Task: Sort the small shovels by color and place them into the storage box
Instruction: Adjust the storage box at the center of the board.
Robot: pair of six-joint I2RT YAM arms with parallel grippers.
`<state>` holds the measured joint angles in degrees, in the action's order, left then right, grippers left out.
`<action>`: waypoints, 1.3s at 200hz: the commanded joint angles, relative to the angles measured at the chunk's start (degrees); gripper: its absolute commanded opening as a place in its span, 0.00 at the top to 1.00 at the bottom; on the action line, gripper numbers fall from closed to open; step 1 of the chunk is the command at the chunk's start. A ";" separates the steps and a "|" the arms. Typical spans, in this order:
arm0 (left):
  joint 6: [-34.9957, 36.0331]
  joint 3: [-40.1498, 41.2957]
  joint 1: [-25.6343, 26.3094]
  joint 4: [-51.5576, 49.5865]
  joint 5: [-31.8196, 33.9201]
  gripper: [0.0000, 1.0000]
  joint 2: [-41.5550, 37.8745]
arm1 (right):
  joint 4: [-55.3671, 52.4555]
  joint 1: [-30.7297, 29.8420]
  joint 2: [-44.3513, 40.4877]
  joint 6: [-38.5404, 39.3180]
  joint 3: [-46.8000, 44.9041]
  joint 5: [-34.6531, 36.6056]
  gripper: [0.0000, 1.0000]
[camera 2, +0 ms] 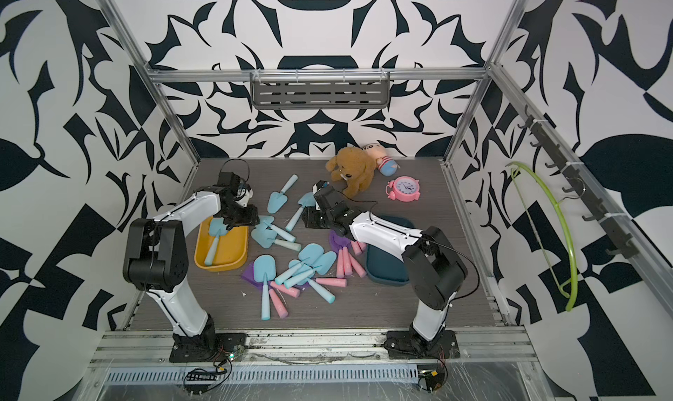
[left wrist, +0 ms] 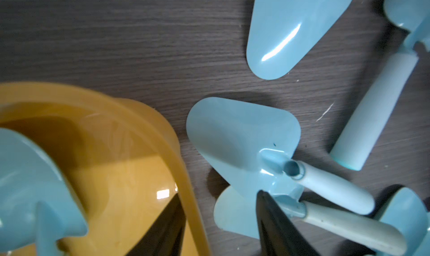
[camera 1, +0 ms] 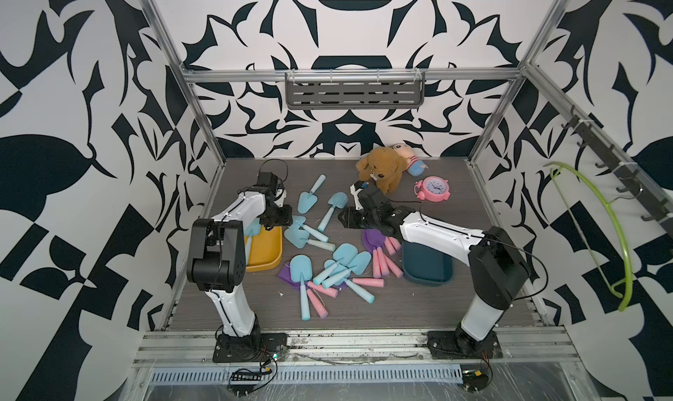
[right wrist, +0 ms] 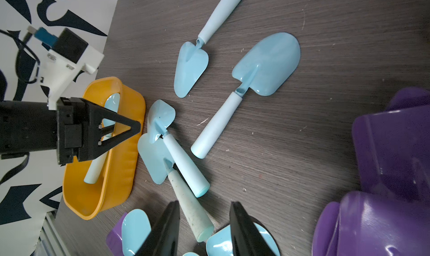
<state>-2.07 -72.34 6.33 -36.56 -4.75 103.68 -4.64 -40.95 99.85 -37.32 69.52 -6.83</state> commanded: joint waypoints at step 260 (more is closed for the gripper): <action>8.90 -14.27 14.58 -9.13 6.01 0.38 0.10 | 4.78 3.04 -14.79 2.40 -10.02 5.65 0.60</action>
<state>4.86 -82.83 16.80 -41.39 1.28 98.89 -2.74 -38.52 89.21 -35.73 62.26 -3.99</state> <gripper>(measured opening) 0.619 0.403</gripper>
